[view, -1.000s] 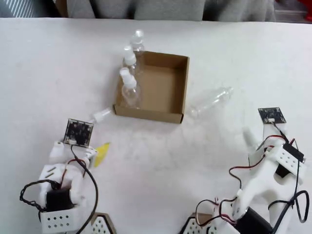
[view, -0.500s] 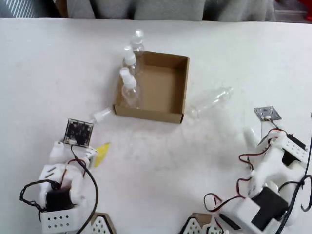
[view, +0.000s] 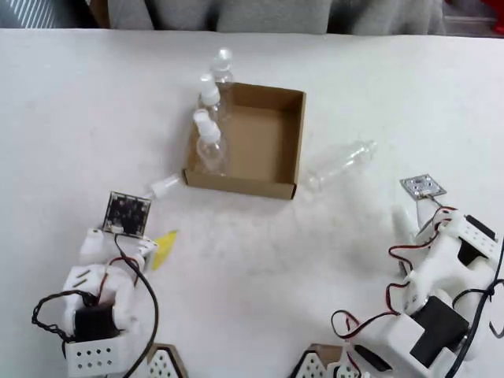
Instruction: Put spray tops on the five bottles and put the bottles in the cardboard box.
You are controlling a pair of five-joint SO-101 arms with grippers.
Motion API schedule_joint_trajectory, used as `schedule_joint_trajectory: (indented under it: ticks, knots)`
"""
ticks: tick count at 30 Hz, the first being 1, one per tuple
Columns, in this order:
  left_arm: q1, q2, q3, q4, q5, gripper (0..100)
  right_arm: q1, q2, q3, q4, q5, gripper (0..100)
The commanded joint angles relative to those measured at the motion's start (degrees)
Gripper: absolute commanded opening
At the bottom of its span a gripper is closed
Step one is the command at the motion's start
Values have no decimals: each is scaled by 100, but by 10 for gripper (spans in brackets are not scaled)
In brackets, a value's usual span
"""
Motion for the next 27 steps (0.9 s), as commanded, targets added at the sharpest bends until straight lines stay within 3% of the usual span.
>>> schedule_joint_trajectory:
  ticks: [1, 5, 10, 15, 27]
  knots:
    - [-48, -48, -18, 18, -44, 381, -57, 13, -158, 31, 70, 192]
    - [-48, -48, -18, 26, -44, 381, -40, -22, -167, 31, 44, 10]
    - [-48, -48, -18, 35, -44, 381, 224, -312, -510, 356, -62, 12]
    - [-40, -48, -18, 44, -44, 381, 620, -813, -1116, 1332, -800, 16]
    - [-40, -48, -18, 62, -44, 378, 356, -2343, -721, 2211, -914, 16]
